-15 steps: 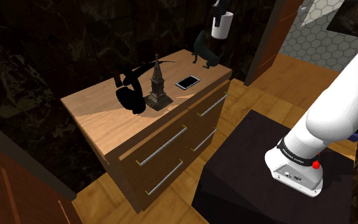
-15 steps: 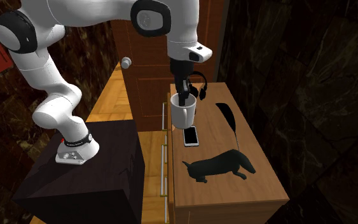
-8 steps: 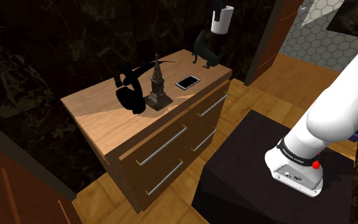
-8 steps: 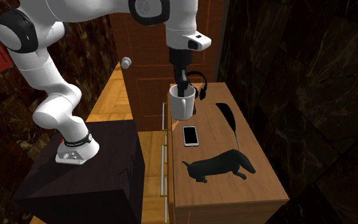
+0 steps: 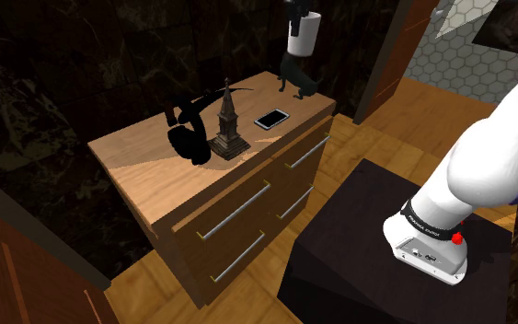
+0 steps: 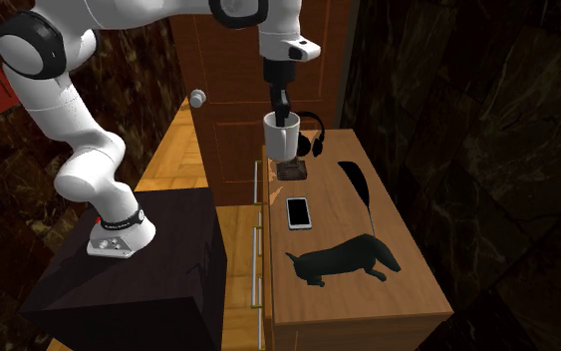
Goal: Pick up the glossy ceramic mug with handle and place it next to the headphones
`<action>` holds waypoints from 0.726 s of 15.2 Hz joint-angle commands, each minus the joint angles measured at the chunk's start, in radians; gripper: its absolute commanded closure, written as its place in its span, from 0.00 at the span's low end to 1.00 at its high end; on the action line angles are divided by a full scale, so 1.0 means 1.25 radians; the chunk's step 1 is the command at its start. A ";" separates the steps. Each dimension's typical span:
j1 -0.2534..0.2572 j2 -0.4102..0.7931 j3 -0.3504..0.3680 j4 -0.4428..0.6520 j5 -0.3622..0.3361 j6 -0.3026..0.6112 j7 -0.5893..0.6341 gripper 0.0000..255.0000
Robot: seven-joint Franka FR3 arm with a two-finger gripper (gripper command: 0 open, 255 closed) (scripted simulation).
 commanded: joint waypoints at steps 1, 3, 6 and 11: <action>0.019 -0.001 0.022 0.000 0.001 -0.003 0.042 1.00; 0.037 0.002 0.042 0.004 0.003 -0.006 0.080 1.00; 0.064 0.012 0.073 0.016 0.005 -0.011 0.138 1.00; 0.110 0.045 0.123 0.057 0.005 -0.022 0.233 1.00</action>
